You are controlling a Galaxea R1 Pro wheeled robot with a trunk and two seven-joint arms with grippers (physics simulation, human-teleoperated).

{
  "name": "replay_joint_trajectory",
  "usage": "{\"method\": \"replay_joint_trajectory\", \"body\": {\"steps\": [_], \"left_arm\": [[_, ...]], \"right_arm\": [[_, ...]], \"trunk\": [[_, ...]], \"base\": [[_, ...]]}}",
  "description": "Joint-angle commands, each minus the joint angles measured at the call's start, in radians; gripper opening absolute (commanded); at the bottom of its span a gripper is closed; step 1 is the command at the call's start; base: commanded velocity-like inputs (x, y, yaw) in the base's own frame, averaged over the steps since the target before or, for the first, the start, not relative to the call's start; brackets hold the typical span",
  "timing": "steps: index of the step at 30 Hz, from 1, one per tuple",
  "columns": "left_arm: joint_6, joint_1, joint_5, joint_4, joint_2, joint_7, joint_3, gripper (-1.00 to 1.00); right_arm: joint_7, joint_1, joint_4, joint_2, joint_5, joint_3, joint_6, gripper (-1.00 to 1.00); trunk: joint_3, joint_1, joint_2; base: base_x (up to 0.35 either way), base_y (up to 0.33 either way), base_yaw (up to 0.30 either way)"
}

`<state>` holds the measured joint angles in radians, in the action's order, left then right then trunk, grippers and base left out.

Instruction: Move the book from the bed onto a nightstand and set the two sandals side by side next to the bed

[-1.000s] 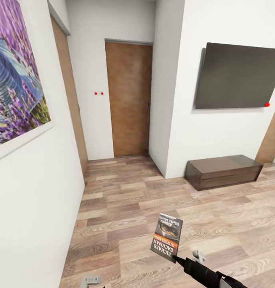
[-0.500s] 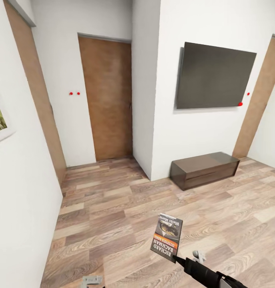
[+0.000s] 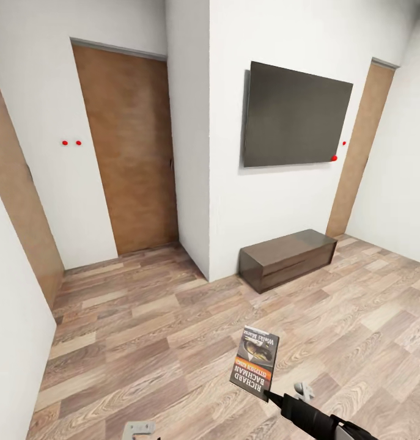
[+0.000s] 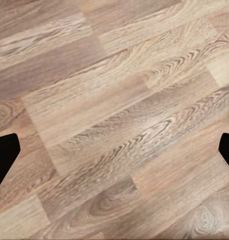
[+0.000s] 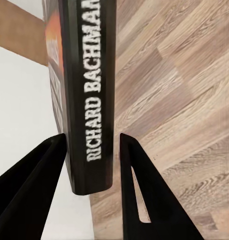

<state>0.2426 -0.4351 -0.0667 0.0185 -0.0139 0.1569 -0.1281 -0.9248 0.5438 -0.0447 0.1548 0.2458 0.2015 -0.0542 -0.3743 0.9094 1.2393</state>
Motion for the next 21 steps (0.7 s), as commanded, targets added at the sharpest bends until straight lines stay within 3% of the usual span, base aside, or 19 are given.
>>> {"method": "replay_joint_trajectory", "body": {"steps": [1, 6, 21], "left_arm": [[0.003, -0.001, -0.007, -0.001, 0.000, 0.003, -0.008, 1.00], [0.003, -0.001, -0.007, -0.001, 0.000, 0.003, -0.008, 1.00], [0.003, -0.001, -0.007, 0.000, 0.000, 0.003, -0.008, 1.00]], "right_arm": [[-0.003, 0.001, 0.000, 0.000, 0.007, 0.006, -0.006, -1.00], [-0.002, 0.001, 0.000, 0.000, 0.007, 0.006, -0.006, -1.00], [-0.003, 0.001, 0.000, 0.000, 0.007, 0.006, -0.006, -1.00]], "trunk": [[-0.001, 0.001, 0.001], [-0.001, 0.001, 0.001], [-0.001, 0.001, 0.001]], "base": [[0.300, 0.000, -0.253], [0.299, 0.000, -0.134], [0.299, 0.000, -0.005]]}}
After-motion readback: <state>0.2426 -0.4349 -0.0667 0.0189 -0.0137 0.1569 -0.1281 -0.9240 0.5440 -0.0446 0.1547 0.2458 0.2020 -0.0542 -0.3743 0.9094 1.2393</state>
